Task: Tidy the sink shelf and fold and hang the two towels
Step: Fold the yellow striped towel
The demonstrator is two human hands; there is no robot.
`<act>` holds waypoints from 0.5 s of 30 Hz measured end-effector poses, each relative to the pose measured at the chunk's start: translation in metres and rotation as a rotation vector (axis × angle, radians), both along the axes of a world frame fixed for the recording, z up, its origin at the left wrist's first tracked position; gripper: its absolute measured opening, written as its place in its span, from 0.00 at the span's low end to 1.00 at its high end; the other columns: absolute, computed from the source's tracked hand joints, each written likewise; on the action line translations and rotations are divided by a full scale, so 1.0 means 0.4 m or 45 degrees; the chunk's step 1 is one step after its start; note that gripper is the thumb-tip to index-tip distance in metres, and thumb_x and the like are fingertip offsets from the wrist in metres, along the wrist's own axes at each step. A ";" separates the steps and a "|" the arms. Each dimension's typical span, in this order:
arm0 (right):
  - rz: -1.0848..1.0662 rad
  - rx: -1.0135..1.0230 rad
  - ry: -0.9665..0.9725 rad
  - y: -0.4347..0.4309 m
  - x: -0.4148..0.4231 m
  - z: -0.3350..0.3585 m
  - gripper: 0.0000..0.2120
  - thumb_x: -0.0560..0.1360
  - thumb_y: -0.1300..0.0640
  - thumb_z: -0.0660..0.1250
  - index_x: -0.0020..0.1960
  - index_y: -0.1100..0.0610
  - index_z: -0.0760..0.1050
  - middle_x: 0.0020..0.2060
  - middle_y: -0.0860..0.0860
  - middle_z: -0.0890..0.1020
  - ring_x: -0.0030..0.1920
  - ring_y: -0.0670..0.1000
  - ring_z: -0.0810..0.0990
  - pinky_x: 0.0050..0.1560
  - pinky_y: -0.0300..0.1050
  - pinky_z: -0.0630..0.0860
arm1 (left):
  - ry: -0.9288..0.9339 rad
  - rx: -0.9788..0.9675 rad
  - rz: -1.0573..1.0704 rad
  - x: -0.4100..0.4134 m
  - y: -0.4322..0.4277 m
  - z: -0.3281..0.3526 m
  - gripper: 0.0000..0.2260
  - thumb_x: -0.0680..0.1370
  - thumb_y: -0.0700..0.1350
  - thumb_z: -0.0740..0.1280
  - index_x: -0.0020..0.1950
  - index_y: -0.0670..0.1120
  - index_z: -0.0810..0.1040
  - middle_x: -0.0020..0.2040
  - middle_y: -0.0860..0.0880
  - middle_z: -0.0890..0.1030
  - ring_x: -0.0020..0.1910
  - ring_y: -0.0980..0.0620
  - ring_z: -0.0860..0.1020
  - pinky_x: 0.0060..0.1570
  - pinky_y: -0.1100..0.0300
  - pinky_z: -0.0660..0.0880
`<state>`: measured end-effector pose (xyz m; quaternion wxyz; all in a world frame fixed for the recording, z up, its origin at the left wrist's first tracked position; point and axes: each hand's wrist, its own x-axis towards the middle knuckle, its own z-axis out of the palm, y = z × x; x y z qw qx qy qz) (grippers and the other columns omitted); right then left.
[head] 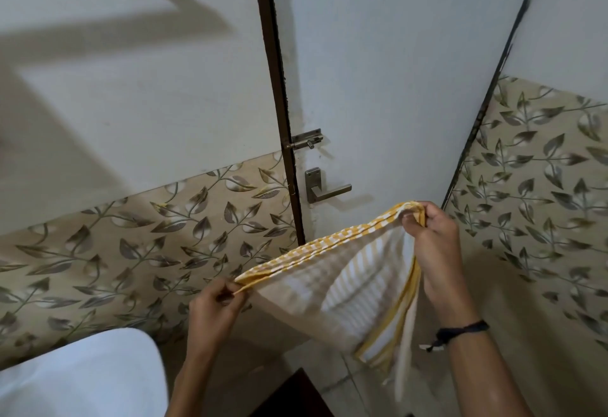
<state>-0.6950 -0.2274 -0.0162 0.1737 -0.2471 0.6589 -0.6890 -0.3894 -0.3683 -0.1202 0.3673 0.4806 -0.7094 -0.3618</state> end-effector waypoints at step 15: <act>0.027 0.065 -0.025 0.007 -0.022 -0.039 0.04 0.74 0.64 0.74 0.48 0.58 0.83 0.41 0.51 0.88 0.43 0.45 0.85 0.48 0.39 0.80 | -0.019 0.011 -0.042 0.014 -0.009 0.081 0.09 0.77 0.37 0.73 0.53 0.50 0.84 0.48 0.47 0.85 0.46 0.55 0.81 0.33 0.69 0.78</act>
